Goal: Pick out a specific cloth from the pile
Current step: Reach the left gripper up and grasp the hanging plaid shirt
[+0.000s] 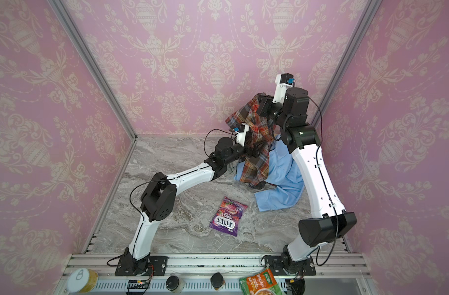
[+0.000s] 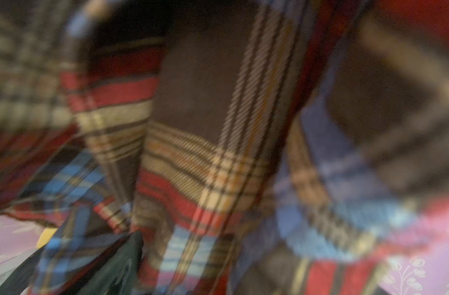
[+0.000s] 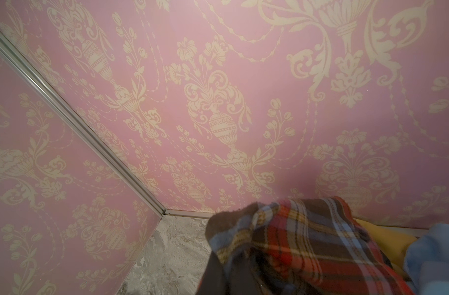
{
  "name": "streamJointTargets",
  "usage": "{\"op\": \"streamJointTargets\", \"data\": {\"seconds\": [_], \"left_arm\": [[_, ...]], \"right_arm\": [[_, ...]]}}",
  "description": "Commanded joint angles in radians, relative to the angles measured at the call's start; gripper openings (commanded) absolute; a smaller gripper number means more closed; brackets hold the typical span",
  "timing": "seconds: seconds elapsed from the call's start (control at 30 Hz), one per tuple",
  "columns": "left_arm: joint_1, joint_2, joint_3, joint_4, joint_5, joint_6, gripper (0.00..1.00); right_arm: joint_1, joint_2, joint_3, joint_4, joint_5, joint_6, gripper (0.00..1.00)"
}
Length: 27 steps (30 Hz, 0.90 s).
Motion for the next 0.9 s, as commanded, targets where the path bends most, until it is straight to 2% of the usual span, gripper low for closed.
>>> {"op": "streamJointTargets", "data": {"seconds": [0.0, 0.07, 0.13, 0.17, 0.43, 0.53, 0.57, 0.7, 0.73, 0.8, 0.87], "left_arm": [[-0.022, 0.046, 0.090, 0.093, -0.088, 0.043, 0.89], [-0.022, 0.072, 0.114, 0.138, -0.124, 0.028, 0.58], [-0.022, 0.081, 0.120, 0.202, -0.130, 0.016, 0.15], [-0.023, 0.080, 0.121, 0.212, -0.134, 0.013, 0.02], [-0.026, -0.002, 0.064, 0.206, -0.111, 0.029, 0.00], [-0.025, -0.023, 0.092, 0.146, -0.105, 0.070, 0.00], [-0.024, -0.024, 0.122, 0.109, -0.099, 0.082, 0.00], [-0.021, 0.004, 0.271, -0.025, -0.093, 0.106, 0.00], [-0.019, 0.014, 0.318, -0.071, -0.094, 0.107, 0.00], [-0.015, 0.044, 0.441, -0.180, -0.104, 0.103, 0.00], [-0.010, 0.077, 0.561, -0.272, -0.099, 0.093, 0.00]], "right_arm": [[0.005, -0.069, -0.082, 0.085, -0.013, 0.035, 0.00], [0.002, -0.092, -0.131, 0.094, 0.004, 0.032, 0.00], [-0.003, -0.109, -0.167, 0.081, 0.024, 0.015, 0.00], [-0.008, -0.114, -0.178, 0.073, 0.037, 0.007, 0.00], [-0.118, -0.105, -0.254, 0.035, 0.089, 0.060, 0.00], [-0.144, -0.084, -0.273, 0.013, 0.077, 0.072, 0.00], [-0.148, -0.082, -0.284, 0.011, 0.064, 0.071, 0.04], [-0.152, -0.122, -0.387, 0.063, 0.010, 0.018, 0.59], [-0.157, -0.136, -0.415, 0.083, -0.006, 0.002, 0.69], [-0.172, -0.171, -0.481, 0.142, -0.042, -0.009, 0.84], [-0.185, -0.193, -0.522, 0.182, -0.060, -0.010, 0.92]]}}
